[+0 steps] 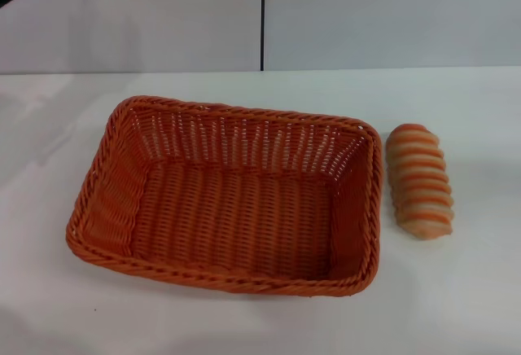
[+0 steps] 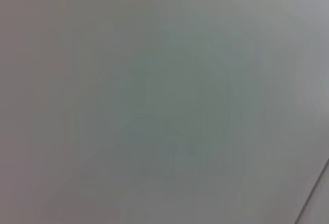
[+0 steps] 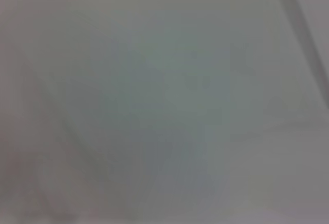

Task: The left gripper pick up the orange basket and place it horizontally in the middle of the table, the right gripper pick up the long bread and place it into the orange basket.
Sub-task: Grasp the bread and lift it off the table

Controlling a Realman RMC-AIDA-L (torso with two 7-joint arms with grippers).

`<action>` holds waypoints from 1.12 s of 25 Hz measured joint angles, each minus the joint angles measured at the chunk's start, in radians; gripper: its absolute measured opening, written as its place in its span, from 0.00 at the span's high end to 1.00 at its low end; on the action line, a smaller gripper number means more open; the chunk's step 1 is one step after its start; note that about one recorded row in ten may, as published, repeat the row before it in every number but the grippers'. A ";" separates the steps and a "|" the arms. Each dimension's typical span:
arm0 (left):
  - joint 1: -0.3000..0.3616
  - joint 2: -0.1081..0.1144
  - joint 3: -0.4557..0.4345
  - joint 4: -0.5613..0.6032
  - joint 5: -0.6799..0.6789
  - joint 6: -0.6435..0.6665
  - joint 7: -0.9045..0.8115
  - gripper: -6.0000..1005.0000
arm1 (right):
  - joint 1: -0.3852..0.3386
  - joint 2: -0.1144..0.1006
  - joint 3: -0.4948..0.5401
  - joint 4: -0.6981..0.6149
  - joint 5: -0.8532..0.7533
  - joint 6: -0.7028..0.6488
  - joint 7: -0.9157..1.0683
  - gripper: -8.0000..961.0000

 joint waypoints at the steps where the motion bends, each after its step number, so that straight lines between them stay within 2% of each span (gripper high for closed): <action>1: 0.003 -0.001 0.001 -0.025 -0.042 0.004 0.057 0.23 | 0.044 -0.017 -0.013 -0.024 -0.094 -0.075 0.004 0.32; 4: 0.003 -0.001 0.001 -0.025 -0.042 0.004 0.057 0.23 | 0.082 -0.029 -0.033 -0.031 -0.155 -0.145 0.007 0.32; 5: 0.006 -0.001 0.004 -0.051 -0.083 0.012 0.111 0.23 | 0.096 -0.032 -0.047 -0.034 -0.175 -0.176 0.008 0.32; 6: 0.013 -0.002 0.006 -0.126 -0.153 0.037 0.219 0.23 | 0.111 -0.034 -0.102 -0.050 -0.196 -0.211 0.011 0.32; 7: 0.013 -0.002 0.006 -0.126 -0.153 0.037 0.219 0.23 | 0.111 -0.034 -0.102 -0.050 -0.196 -0.211 0.011 0.32; 8: 0.013 -0.002 0.006 -0.126 -0.153 0.037 0.219 0.23 | 0.119 -0.034 -0.160 -0.059 -0.203 -0.209 0.012 0.32; 9: 0.018 -0.002 0.003 -0.174 -0.182 0.057 0.274 0.23 | 0.119 -0.034 -0.160 -0.059 -0.203 -0.209 0.012 0.32; 11: 0.018 -0.002 0.003 -0.174 -0.182 0.057 0.274 0.23 | 0.135 -0.031 -0.235 -0.052 -0.210 -0.171 0.012 0.32; 15: 0.018 -0.002 0.003 -0.174 -0.182 0.057 0.274 0.23 | 0.159 -0.022 -0.274 -0.028 -0.216 -0.105 0.015 0.31; 16: 0.041 -0.003 0.002 -0.229 -0.238 0.122 0.361 0.22 | 0.180 -0.008 -0.293 -0.002 -0.220 -0.046 0.021 0.31; 18: 0.056 -0.005 0.005 -0.238 -0.264 0.134 0.371 0.22 | 0.186 -0.001 -0.300 0.004 -0.223 -0.019 0.023 0.31; 20: 0.057 -0.006 0.005 -0.246 -0.265 0.137 0.380 0.22 | 0.201 0.026 -0.321 0.012 -0.234 0.051 0.028 0.31; 21: 0.057 -0.006 0.005 -0.246 -0.265 0.137 0.380 0.22 | 0.210 0.050 -0.341 0.013 -0.243 0.106 0.032 0.31; 22: 0.057 -0.006 0.005 -0.246 -0.265 0.137 0.380 0.22 | 0.210 0.050 -0.341 0.013 -0.243 0.106 0.032 0.31; 25: 0.058 -0.006 0.001 -0.279 -0.281 0.147 0.421 0.22 | 0.221 0.074 -0.397 0.024 -0.246 0.158 0.033 0.31; 28: 0.058 -0.005 0.001 -0.289 -0.286 0.148 0.432 0.22 | 0.242 0.079 -0.498 0.076 -0.261 0.233 0.038 0.31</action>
